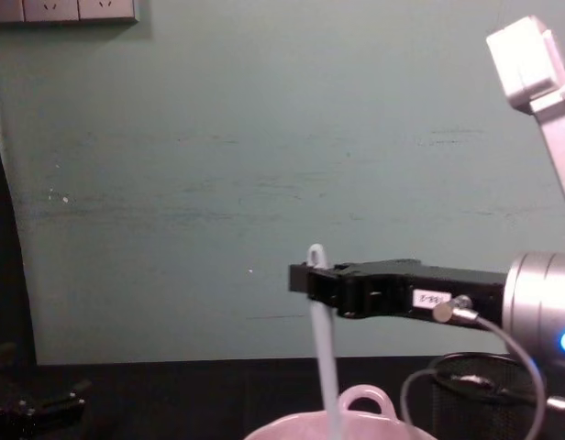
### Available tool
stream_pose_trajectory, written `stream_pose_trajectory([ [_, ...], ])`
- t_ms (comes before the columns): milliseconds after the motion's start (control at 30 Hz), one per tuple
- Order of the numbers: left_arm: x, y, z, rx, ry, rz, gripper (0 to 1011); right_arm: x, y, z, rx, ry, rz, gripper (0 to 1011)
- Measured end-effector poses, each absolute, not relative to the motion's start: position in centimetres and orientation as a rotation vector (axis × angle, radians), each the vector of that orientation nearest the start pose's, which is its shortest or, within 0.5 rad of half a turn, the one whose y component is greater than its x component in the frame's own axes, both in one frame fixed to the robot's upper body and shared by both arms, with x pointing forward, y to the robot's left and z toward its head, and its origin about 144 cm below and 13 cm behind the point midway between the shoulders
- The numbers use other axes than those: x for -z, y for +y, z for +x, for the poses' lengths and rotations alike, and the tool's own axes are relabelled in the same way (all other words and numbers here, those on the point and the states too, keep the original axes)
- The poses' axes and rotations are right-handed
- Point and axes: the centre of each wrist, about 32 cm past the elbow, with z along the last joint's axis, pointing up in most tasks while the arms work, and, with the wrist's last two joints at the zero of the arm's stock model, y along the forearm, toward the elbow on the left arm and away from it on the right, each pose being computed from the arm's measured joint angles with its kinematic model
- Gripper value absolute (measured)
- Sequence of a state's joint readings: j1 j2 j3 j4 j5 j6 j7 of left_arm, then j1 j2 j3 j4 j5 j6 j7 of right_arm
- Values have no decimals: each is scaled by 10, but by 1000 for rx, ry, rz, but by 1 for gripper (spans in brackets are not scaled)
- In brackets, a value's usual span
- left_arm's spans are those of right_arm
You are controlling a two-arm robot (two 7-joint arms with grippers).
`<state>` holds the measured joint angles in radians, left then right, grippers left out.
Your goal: Use the one hand to pick up the spoon and stir the clear water in the bowl.
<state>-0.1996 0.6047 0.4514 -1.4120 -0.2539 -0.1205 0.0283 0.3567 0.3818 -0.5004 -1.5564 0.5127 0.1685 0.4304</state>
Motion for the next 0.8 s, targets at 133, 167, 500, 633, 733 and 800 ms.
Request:
stream_pose_trajectory([
  [133,-1140,310,489,-1248,-285,304,1011,-1220,-184,517,648,47,-12,117],
  [167,-1140,310,489,-1248,-285,304,1011,-1220,-182,517,642,48,-9,117],
  [500,-1140,310,489,-1248,-285,304,1011,-1217,-167,535,619,61,24,117],
  [633,-1140,310,489,-1248,-285,304,1011,-1215,-168,544,636,67,40,116],
  [733,-1140,310,489,-1248,-285,304,1011,-1213,-171,550,650,75,59,117],
  [800,-1140,310,489,-1248,-285,304,1011,-1211,-177,554,669,86,70,117],
])
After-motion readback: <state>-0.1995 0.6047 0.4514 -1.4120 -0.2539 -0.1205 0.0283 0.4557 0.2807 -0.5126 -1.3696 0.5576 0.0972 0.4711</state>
